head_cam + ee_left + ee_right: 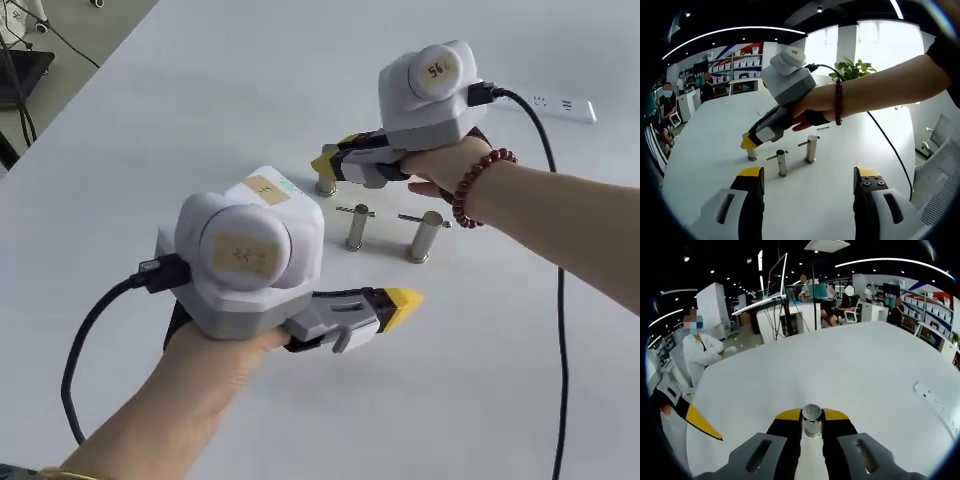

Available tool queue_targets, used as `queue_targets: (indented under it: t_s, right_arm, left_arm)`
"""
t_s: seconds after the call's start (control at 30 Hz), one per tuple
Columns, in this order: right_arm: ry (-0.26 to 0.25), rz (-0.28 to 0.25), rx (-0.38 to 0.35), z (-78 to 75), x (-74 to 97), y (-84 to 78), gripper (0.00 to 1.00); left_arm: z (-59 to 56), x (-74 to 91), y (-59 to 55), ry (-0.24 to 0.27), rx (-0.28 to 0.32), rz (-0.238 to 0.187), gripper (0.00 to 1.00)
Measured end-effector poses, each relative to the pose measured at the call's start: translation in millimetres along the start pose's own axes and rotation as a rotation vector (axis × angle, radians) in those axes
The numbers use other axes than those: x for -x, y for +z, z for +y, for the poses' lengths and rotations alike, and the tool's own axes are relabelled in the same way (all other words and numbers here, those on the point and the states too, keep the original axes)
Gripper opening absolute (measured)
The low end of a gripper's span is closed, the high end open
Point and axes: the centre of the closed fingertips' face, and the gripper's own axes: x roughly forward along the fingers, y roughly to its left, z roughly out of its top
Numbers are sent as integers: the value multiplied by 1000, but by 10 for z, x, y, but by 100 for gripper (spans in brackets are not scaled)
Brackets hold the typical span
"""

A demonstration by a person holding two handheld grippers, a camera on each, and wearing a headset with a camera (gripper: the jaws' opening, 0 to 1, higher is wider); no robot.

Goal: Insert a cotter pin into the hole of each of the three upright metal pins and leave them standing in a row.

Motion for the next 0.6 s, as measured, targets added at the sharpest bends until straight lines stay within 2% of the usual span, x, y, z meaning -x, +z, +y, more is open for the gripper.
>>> queue_targets:
  t_s: [0.17,0.3,0.47,0.6]
  right_arm:
    - [0,11,14,-27,-7,0,9]
    - [3,16,33,-26,0,-6,8]
    - [3,20,50,33,66,-29,8]
    - [1,30,56,-23,123,-64,8]
  left_arm:
    - [20,-6,-22,23,-60,33,71]
    - [8,-2,-9,13,-43,24,71]
    - [7,1,-12,15,-48,26,71]
    - [-5,-1,-4,11,-53,23,71]
